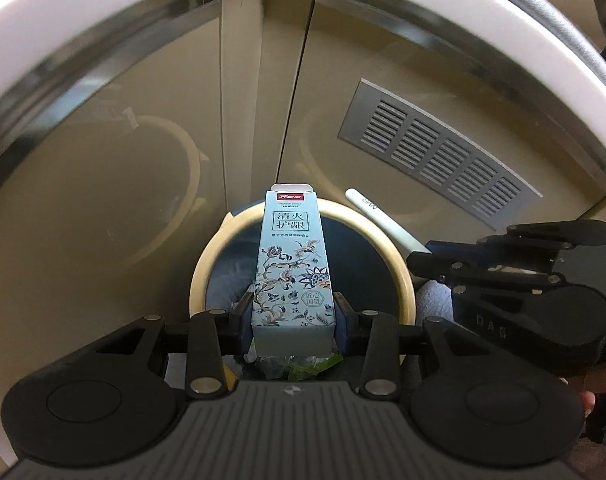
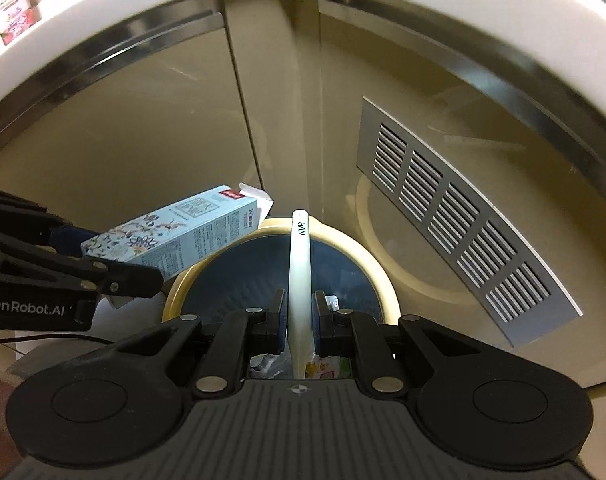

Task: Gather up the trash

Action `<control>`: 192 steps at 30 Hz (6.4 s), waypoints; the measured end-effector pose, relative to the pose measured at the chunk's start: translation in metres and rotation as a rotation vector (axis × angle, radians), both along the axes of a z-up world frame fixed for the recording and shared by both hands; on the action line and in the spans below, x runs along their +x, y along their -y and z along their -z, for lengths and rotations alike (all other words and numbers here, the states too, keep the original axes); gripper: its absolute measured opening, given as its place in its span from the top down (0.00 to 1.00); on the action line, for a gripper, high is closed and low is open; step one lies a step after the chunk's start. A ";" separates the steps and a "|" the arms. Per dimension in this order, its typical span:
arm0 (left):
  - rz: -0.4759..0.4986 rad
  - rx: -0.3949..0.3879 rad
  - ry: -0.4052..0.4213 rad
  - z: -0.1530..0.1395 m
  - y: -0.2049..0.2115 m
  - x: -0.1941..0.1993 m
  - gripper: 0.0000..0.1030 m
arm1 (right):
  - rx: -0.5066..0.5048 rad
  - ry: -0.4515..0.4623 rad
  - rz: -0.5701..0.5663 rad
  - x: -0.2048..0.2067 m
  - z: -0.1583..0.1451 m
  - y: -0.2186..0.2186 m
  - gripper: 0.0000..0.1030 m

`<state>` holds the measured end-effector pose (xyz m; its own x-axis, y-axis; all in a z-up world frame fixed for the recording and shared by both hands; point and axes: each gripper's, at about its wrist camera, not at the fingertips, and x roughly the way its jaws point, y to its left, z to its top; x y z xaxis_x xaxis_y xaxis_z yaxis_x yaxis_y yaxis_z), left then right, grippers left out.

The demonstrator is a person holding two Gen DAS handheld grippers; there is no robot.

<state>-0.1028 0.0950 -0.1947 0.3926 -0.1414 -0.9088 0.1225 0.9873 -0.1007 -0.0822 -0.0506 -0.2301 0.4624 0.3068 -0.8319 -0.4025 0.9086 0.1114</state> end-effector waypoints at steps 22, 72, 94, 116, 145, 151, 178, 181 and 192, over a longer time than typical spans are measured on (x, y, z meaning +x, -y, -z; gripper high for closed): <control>0.006 0.048 -0.138 0.048 0.013 0.032 0.58 | 0.009 -0.118 0.046 0.036 0.067 -0.003 0.87; -0.018 0.143 -0.348 0.117 -0.002 0.058 0.00 | -0.096 -0.250 0.129 0.052 0.095 -0.010 0.21; -0.073 0.170 -0.047 0.007 0.016 -0.026 0.00 | -0.185 -0.118 0.187 -0.025 -0.005 0.006 0.01; -0.138 0.258 0.061 -0.029 0.011 -0.039 0.00 | 0.004 0.319 0.093 -0.074 -0.087 0.025 0.00; -0.181 0.204 -0.230 0.031 -0.007 -0.018 0.00 | -0.231 0.008 0.054 -0.046 -0.011 -0.018 0.00; -0.173 0.218 -0.223 0.031 -0.005 -0.018 0.00 | -0.227 -0.008 0.062 -0.043 -0.008 -0.018 0.00; -0.161 0.232 -0.207 0.027 -0.006 -0.019 0.00 | -0.213 -0.016 0.070 -0.043 -0.006 -0.016 0.00; -0.161 0.233 -0.207 0.027 -0.006 -0.019 0.00 | -0.212 -0.016 0.070 -0.043 -0.006 -0.016 0.00; -0.161 0.233 -0.207 0.027 -0.006 -0.019 0.00 | -0.212 -0.015 0.069 -0.043 -0.006 -0.016 0.00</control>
<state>-0.1219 0.1011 -0.2217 0.1966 0.1275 -0.9722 -0.0360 0.9918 0.1228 -0.1256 -0.0350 -0.2238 0.4638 0.0920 -0.8812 -0.3379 0.9378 -0.0799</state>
